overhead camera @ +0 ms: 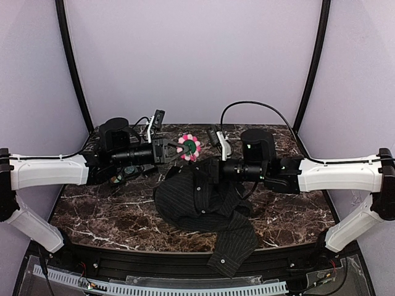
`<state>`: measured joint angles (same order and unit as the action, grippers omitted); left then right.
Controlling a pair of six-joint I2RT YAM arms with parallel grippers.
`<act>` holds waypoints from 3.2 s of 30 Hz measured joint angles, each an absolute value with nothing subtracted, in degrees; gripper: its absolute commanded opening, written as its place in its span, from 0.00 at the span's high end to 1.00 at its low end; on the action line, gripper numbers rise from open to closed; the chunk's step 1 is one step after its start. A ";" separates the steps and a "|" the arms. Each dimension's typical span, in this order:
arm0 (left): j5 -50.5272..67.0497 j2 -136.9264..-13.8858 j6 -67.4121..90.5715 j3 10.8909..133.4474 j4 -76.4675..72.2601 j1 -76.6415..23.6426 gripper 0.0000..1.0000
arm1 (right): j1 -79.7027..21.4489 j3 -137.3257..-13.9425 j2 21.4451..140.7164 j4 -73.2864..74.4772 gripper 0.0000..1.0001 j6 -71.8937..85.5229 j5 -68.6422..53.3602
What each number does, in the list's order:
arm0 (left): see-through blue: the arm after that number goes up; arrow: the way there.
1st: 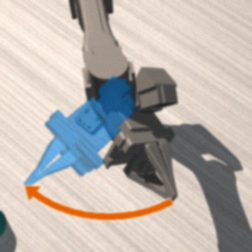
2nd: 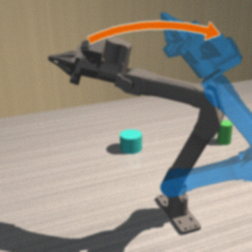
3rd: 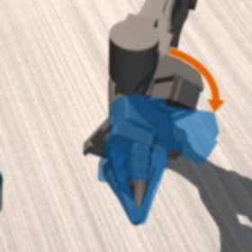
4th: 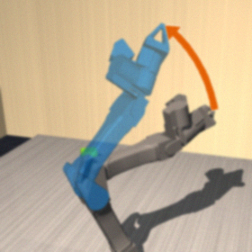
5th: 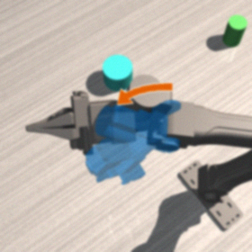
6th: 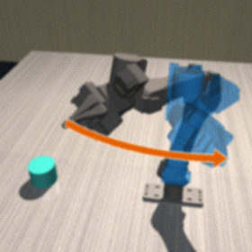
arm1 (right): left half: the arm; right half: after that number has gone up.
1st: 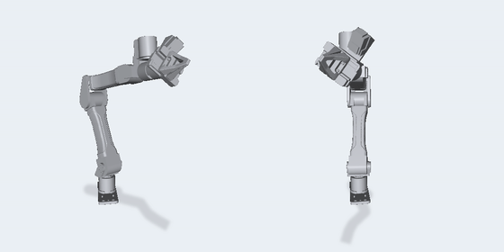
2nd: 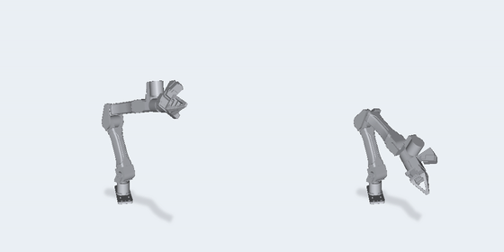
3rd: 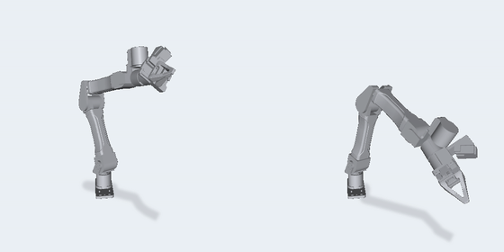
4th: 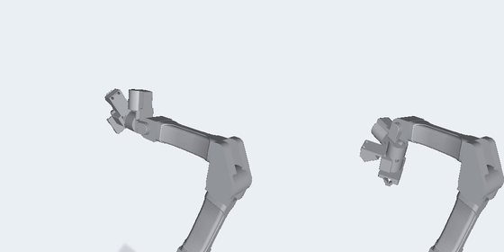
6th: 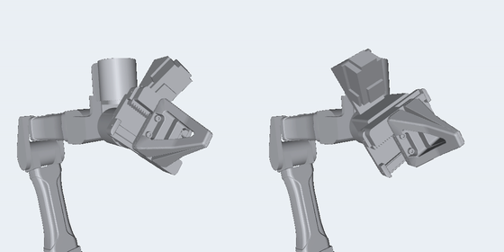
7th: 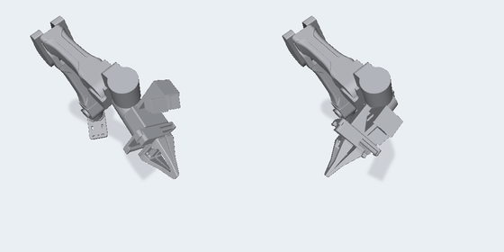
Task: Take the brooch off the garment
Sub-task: Close the brooch securely, then pass from the left arm to the right
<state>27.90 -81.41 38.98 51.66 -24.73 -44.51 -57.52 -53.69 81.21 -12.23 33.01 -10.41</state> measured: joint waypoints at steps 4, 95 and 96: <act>28.36 -81.41 38.65 51.57 -23.97 -44.51 0.96 | -57.60 -54.28 81.60 -11.03 1.00 32.86 -10.46; 48.18 -82.76 40.38 48.25 -38.13 -44.75 0.99 | -49.80 -50.02 80.05 -29.06 0.91 40.01 -37.47; 48.27 -82.76 40.25 48.25 -38.15 -44.75 0.99 | -49.80 -50.04 80.05 -29.12 0.92 40.10 -37.67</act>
<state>48.27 -82.76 40.25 48.25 -38.15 -44.75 -49.80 -50.04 80.05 -29.12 40.10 -37.67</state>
